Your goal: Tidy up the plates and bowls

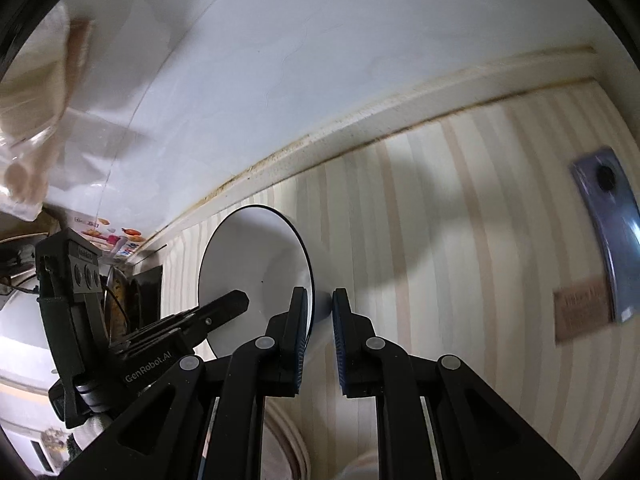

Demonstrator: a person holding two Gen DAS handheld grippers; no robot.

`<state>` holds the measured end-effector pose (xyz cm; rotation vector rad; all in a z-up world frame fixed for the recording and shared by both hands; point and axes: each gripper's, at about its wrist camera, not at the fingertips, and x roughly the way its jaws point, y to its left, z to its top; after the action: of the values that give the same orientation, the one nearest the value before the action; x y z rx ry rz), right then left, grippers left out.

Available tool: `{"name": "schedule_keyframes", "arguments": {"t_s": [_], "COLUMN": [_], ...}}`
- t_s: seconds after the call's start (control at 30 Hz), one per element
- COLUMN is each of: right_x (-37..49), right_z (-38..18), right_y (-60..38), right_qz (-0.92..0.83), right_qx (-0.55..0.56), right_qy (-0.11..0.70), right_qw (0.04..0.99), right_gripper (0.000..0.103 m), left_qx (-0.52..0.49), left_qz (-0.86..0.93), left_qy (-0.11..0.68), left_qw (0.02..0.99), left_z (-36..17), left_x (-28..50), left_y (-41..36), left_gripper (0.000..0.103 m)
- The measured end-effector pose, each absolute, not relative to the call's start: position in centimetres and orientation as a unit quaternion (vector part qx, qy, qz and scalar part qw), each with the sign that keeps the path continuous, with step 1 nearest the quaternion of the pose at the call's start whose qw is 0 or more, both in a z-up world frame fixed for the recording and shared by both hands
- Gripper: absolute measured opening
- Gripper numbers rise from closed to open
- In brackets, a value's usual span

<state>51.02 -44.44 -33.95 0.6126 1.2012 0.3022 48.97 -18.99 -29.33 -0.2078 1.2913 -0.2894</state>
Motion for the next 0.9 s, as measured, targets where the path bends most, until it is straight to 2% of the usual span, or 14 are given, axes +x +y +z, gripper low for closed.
{"name": "schedule_keyframes", "arguments": {"t_s": [0.47,0.9], "right_x": [37.5,29.9], "right_z": [-32.1,-34.9], "right_y": [-47.9,-49.5], "right_qz": [0.079,0.054], "right_qx": [0.317,0.33], "right_qy": [0.543,0.56], "right_qw": [0.774,0.758], "right_gripper": [0.014,0.014], "left_qx": [-0.051,-0.017], "left_qz": [-0.197,-0.214], "left_qy": [0.61,0.627], "left_qw": [0.765,0.749], "left_z": [-28.4,-29.7], "left_x": [40.5,34.8], "left_y": [-23.6,-25.7], "left_gripper": [0.012,0.012]}}
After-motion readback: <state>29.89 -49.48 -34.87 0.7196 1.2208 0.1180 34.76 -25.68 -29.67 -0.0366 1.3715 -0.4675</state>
